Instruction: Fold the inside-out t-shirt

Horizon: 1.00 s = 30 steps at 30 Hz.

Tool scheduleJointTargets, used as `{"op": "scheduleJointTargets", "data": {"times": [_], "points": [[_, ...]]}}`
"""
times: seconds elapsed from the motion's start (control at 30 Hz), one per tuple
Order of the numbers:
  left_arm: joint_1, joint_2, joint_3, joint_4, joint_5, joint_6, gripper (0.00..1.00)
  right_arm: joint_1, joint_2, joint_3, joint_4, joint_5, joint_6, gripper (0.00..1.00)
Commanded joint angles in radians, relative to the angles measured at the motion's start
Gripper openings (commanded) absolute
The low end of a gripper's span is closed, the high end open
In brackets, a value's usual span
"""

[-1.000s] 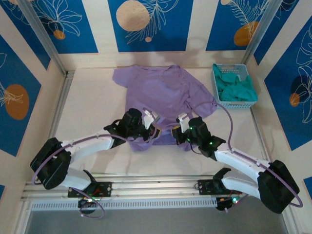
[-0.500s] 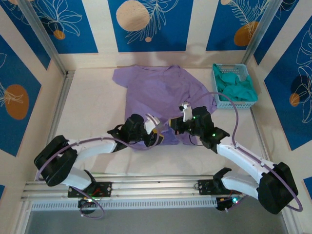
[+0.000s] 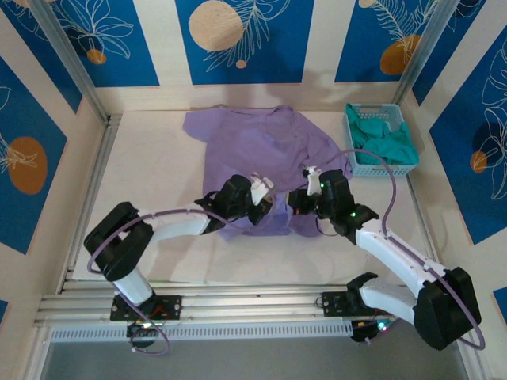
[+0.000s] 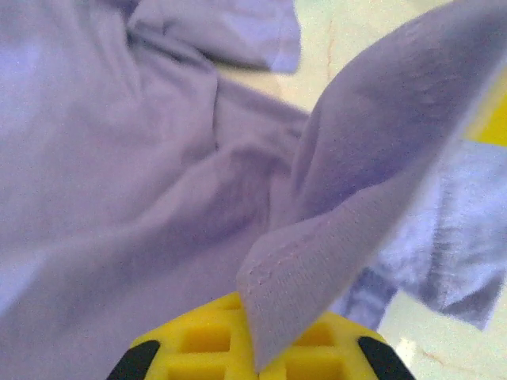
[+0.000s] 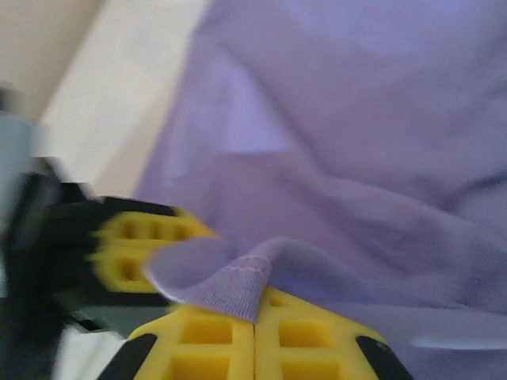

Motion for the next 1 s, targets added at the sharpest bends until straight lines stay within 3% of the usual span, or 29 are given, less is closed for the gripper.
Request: {"op": "scheduleJointTargets", "data": {"times": [0.0,0.07,0.17,0.27,0.4,0.53,0.73,0.87,0.97], "points": [[0.034,0.006,0.114,-0.063,0.053,-0.073,0.0,-0.085,-0.069,0.053,-0.193,0.236,0.027,0.29],[0.058,0.0,0.171,-0.127,0.094,-0.115,0.0,-0.059,-0.176,-0.007,-0.123,0.243,-0.029,0.45],[0.084,-0.009,0.253,-0.255,0.137,-0.122,0.0,0.074,-0.301,-0.13,0.076,0.133,-0.142,0.54],[0.1,-0.021,0.305,-0.35,0.17,-0.104,0.0,0.23,-0.304,-0.214,0.232,0.08,-0.257,0.54],[0.114,-0.04,0.339,-0.438,0.198,-0.094,0.0,0.415,-0.167,-0.256,0.397,0.172,-0.39,0.45],[0.124,-0.072,0.365,-0.506,0.227,-0.075,0.0,0.429,0.043,-0.273,0.605,0.242,-0.404,0.37],[0.133,-0.126,0.423,-0.599,0.303,-0.067,0.0,0.417,0.349,-0.229,0.859,0.416,-0.492,0.32],[0.133,-0.155,0.451,-0.63,0.37,-0.088,0.0,0.415,0.49,-0.21,1.038,0.592,-0.555,0.31],[0.133,-0.186,0.46,-0.631,0.383,-0.098,0.0,0.409,0.562,-0.171,1.071,0.68,-0.596,0.31]]}}
